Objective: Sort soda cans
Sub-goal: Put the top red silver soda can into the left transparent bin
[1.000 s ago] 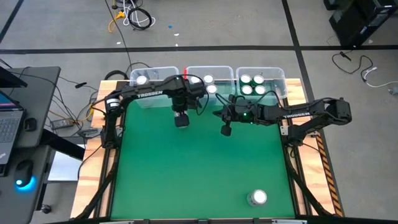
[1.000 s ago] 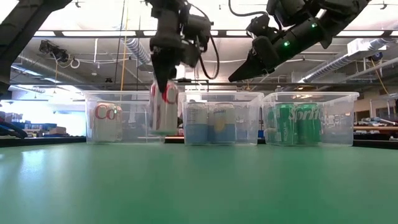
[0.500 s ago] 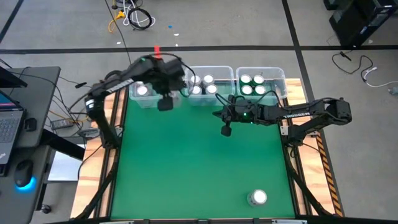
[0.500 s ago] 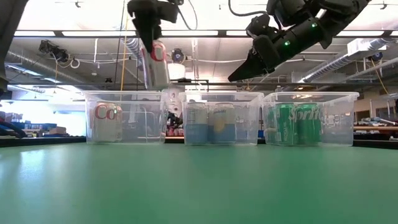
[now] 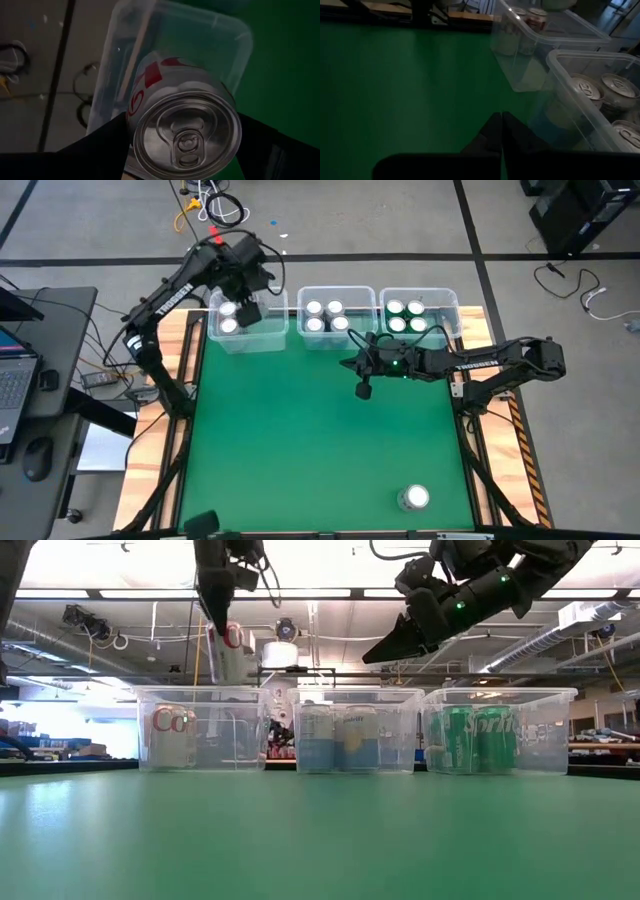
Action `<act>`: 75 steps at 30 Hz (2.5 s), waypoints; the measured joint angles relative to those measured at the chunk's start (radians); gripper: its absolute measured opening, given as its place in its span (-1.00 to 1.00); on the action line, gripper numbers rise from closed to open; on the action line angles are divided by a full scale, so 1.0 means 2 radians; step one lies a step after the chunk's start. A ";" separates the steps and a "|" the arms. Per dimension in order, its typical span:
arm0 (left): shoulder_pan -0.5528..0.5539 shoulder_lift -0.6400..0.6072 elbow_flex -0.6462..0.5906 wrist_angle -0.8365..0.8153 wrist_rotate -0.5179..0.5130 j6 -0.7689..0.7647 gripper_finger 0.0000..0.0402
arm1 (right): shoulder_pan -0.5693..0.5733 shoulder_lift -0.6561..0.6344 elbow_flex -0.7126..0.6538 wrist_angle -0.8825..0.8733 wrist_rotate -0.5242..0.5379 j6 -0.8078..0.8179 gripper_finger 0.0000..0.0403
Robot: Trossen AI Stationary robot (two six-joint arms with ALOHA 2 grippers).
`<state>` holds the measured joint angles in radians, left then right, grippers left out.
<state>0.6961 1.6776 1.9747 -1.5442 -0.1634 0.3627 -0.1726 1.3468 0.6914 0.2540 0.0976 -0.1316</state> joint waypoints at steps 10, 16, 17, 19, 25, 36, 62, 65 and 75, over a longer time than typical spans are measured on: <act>0.070 0.052 0.000 -0.003 0.012 0.010 0.44 | 0.000 0.000 0.000 0.001 -0.003 -0.005 -1.00; 0.077 0.092 0.000 0.019 0.011 0.040 0.44 | 0.000 0.000 0.000 0.001 -0.008 -0.005 -1.00; 0.078 0.098 0.000 0.018 0.009 0.042 0.44 | 0.000 0.000 0.000 0.001 -0.008 -0.004 -1.00; 0.082 0.110 0.000 0.021 0.005 0.053 0.44 | 0.000 0.000 0.000 0.002 -0.009 0.001 -1.00; 0.097 0.134 0.000 0.025 0.001 0.064 0.44 | 0.000 0.000 0.000 0.002 -0.011 0.007 -1.00; 0.106 0.164 -0.001 0.040 0.016 0.067 0.44 | 0.018 0.000 0.000 0.000 -0.012 0.012 -1.00; 0.113 0.162 -0.102 0.111 0.000 0.065 0.44 | 0.024 0.000 0.000 0.000 -0.012 0.014 -1.00; 0.113 0.162 -0.102 0.110 -0.008 0.060 0.54 | 0.024 0.000 0.000 0.000 -0.012 0.014 -1.00; 0.113 0.163 -0.103 0.110 -0.098 0.039 0.69 | 0.024 0.000 0.000 0.000 -0.012 0.014 -1.00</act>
<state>0.9211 2.0033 1.7687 -1.3241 -0.3594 0.4412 -0.1253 1.3468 0.6910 0.2540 0.0742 -0.1033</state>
